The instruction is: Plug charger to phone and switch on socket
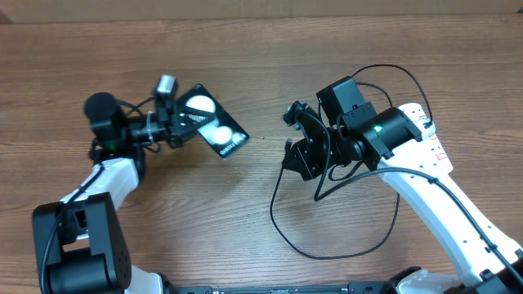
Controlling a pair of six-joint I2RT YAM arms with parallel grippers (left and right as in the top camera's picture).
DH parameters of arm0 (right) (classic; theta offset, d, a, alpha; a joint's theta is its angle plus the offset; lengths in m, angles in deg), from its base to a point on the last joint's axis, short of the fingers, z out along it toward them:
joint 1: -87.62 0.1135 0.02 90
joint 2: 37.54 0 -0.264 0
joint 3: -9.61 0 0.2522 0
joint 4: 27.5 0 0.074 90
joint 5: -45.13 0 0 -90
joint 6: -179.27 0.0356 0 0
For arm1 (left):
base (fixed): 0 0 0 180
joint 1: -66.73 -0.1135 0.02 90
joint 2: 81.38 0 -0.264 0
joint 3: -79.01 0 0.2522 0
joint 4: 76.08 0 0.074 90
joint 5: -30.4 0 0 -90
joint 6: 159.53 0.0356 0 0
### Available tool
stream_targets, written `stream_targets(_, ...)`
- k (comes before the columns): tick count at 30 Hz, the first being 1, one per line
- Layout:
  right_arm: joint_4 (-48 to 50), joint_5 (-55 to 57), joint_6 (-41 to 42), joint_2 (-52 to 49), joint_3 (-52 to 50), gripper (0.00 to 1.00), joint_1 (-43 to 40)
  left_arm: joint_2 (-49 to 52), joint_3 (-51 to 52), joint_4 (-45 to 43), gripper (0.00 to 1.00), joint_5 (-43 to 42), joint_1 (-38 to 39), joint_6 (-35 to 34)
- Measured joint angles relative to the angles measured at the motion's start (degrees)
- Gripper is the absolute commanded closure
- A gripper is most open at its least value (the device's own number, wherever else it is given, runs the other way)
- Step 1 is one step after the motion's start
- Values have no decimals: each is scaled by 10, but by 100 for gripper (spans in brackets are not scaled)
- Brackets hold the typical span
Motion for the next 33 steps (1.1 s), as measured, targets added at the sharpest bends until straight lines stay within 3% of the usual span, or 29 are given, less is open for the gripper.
stream_targets(2, 13, 28, 26, -9, -6, 80, 0, 0, 0, 0, 96, 0, -24, 3)
stream_targets(6, 67, 61, 78, -37, -29, 46, 5, 0, 0, 0, 96, 0, -69, 9)
stream_targets(8, 91, 71, 102, -57, -37, 39, 14, 0, -1, 0, 96, 0, -80, 9)
stream_targets(14, 162, 170, 219, -114, -41, 41, 49, 0, -1, 0, 96, 0, -81, 10)
stream_targets(21, 222, 312, 348, -194, -41, 57, 52, 0, -2, 0, 96, 0, -81, 11)
stream_targets(30, 229, 351, 433, -241, -41, 58, 58, 0, -3, 0, 96, 0, -81, 11)
stream_targets(33, 229, 353, 449, -254, -41, 64, 65, 0, -3, 0, 96, 0, -81, 11)
